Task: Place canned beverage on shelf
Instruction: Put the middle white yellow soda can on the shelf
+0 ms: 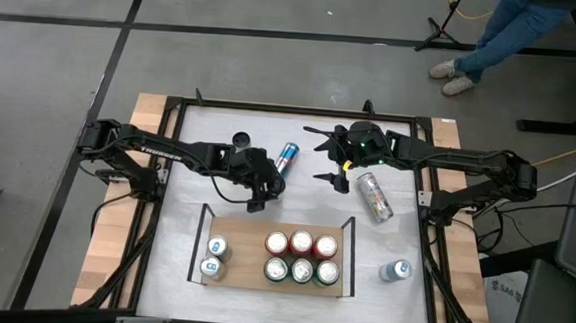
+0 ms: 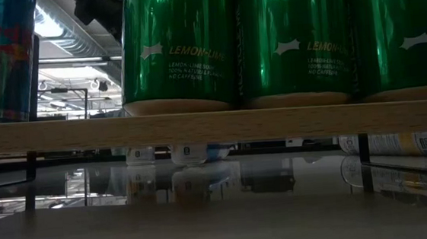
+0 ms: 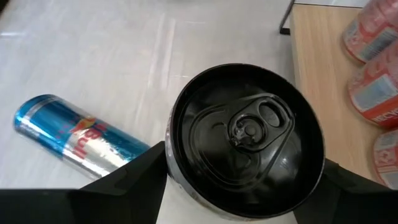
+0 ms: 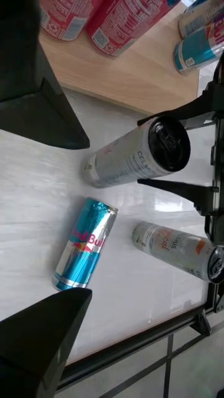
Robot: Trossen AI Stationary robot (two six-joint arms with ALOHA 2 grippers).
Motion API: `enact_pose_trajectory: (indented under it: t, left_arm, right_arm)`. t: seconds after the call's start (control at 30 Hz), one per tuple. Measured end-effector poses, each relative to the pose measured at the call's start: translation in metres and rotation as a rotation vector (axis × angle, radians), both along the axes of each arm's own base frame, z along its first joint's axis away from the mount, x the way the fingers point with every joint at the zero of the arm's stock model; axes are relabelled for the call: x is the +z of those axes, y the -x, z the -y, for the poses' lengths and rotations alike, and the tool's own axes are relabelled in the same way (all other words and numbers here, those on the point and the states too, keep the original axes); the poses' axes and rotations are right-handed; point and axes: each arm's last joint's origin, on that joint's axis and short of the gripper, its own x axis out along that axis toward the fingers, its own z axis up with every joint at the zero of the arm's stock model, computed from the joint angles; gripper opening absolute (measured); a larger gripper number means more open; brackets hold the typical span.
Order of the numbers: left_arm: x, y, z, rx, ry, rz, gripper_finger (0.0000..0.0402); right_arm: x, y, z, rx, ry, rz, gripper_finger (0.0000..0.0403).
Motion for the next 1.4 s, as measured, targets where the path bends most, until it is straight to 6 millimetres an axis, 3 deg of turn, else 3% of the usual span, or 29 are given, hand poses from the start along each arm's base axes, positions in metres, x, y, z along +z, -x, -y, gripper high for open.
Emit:
enact_pose_trajectory:
  t: [0.27,0.63,1.4]
  left_arm:
    - [0.0000,0.0000,-0.0001,0.002,-0.007,0.000,0.0263]
    - [0.0009,-0.0003,-0.0002,0.004,-0.007,0.008,0.0326]
    - [0.0084,-0.0003,0.0002,0.092,0.082,0.070,0.0330]
  right_arm:
    - [0.0000,0.0000,0.0000,0.000,0.000,0.000,0.0372]
    - [0.0000,0.0000,-0.0001,0.000,0.000,0.000,0.0372]
    - [0.0000,0.0000,0.0000,0.000,0.000,0.000,0.0372]
